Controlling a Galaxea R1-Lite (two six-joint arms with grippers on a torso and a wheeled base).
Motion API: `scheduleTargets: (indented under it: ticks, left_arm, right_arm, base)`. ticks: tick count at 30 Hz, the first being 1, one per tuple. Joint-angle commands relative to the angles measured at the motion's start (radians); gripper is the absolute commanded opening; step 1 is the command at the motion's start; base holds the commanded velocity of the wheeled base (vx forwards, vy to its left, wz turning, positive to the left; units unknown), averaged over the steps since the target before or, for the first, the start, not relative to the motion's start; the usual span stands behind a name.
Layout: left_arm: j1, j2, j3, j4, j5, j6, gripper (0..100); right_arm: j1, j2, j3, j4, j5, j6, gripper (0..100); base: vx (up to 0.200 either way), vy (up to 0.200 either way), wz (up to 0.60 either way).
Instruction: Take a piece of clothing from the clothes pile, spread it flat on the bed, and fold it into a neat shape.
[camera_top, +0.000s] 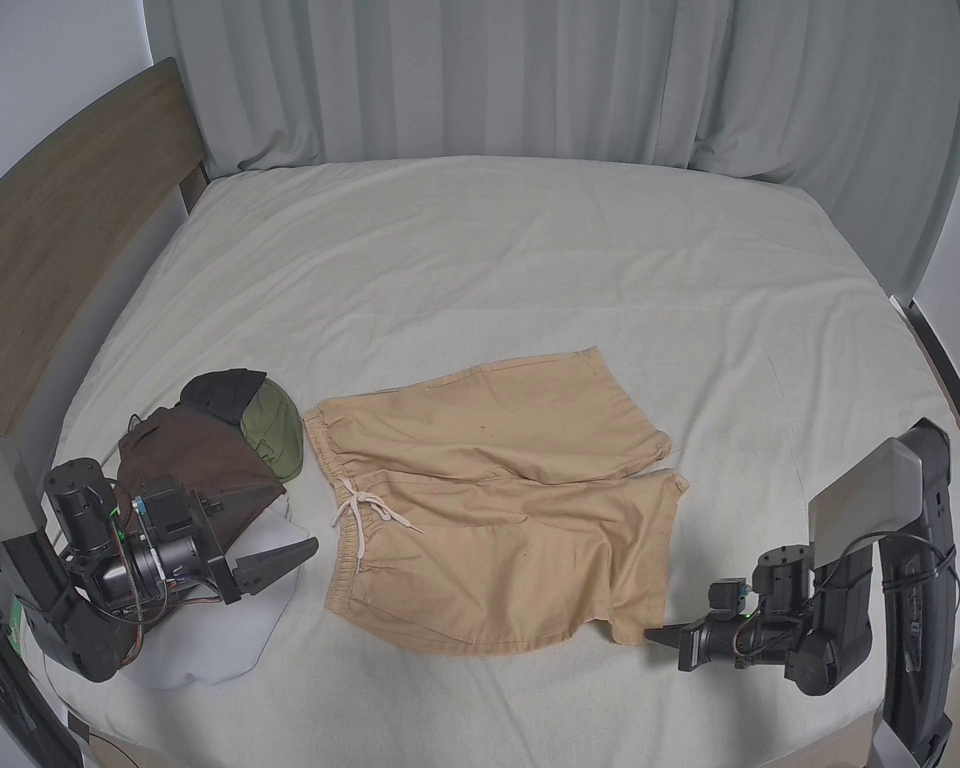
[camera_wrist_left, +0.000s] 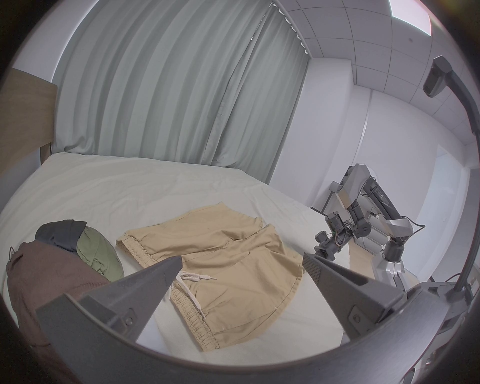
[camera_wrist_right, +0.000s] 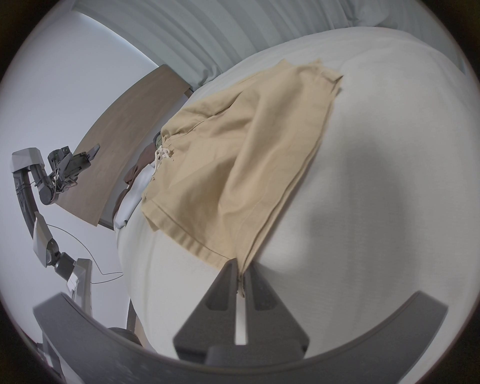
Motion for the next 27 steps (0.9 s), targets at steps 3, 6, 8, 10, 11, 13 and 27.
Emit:
scheduleTargets:
  ticks: [3, 6, 8, 10, 11, 13, 27]
  left_arm:
    - [0.001, 0.007, 0.0, 0.0, 0.0, 0.0, 100]
    - [0.001, 0.018, 0.0, 0.0, 0.0, 0.0, 100]
    - [0.001, 0.026, -0.001, 0.0, 0.0, 0.0, 100]
    - [0.001, 0.027, -0.003, 0.0, 0.0, -0.002, 100]
    - [0.003, 0.032, -0.004, 0.0, 0.0, -0.005, 100]
    - [0.005, 0.035, -0.004, 0.0, 0.0, -0.005, 100]
    - [0.011, 0.176, -0.011, -0.002, 0.0, -0.032, 100]
  right_arm:
    - [-0.088, -0.056, 0.068, 0.002, 0.014, -0.048, 0]
    - [-0.117, -0.055, 0.084, 0.002, 0.03, -0.074, 0]
    - [-0.132, -0.055, 0.082, 0.002, 0.036, -0.091, 0]
    - [-0.135, -0.055, 0.082, 0.002, 0.036, -0.095, 0]
    - [-0.135, -0.053, 0.08, 0.002, 0.036, -0.097, 0]
    - [-0.134, -0.051, 0.08, 0.002, 0.036, -0.097, 0]
    - [-0.132, -0.055, 0.071, 0.001, 0.037, -0.097, 0]
  base:
    - [0.0, 0.0, 0.0]
    - [0.0, 0.0, 0.0]
    - [0.0, 0.0, 0.0]
    - [0.0, 0.0, 0.0]
    - [0.0, 0.0, 0.0]
    - [0.0, 0.0, 0.0]
    - [0.0, 0.0, 0.0]
